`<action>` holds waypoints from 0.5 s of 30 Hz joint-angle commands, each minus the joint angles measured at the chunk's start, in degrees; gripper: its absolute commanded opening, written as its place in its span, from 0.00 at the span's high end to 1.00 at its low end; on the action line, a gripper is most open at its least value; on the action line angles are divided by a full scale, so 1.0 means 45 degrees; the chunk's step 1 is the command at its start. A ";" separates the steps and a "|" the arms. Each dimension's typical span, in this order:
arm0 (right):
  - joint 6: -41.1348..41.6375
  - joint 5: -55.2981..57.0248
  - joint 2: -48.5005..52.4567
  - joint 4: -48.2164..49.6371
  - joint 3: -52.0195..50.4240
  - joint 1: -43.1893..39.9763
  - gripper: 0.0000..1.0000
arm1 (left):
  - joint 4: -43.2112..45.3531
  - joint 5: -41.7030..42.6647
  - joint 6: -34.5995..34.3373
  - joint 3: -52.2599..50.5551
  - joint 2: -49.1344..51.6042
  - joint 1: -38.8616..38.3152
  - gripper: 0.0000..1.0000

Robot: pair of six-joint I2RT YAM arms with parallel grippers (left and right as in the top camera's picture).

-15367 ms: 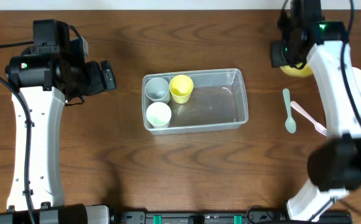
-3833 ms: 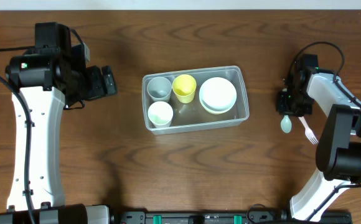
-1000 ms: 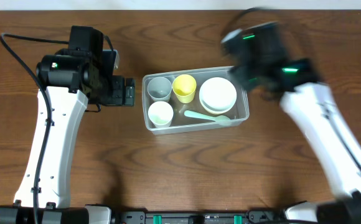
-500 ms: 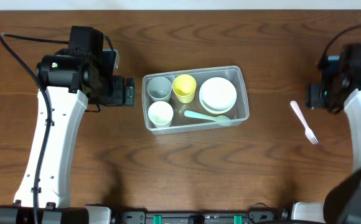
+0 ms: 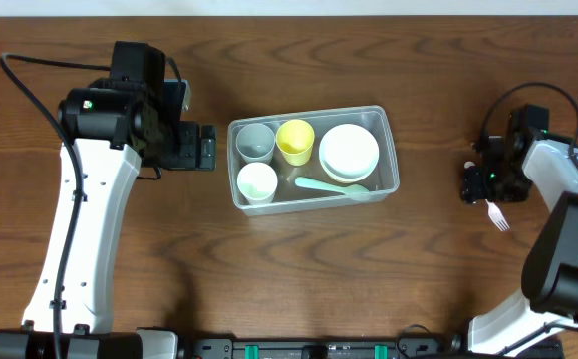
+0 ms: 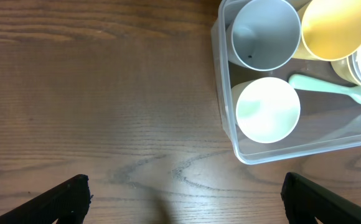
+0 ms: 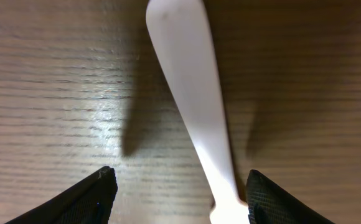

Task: Pack container
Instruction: 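Move the right gripper back to the pink fork and grasp it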

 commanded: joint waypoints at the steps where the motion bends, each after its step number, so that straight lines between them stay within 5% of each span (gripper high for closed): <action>1: -0.0151 -0.0209 0.0374 -0.0005 -0.0136 -0.0117 0.32 | 0.0005 -0.0141 0.0078 -0.0126 -0.0112 0.0000 0.02; 9: -0.0146 -0.0214 0.0515 0.0029 -0.0204 -0.0121 0.35 | -0.0005 -0.0141 0.0078 -0.0126 -0.0112 0.0000 0.02; 15: -0.0141 -0.0253 0.0515 0.0039 -0.0209 -0.0117 0.55 | -0.0010 -0.0141 0.0078 -0.0126 -0.0112 0.0000 0.02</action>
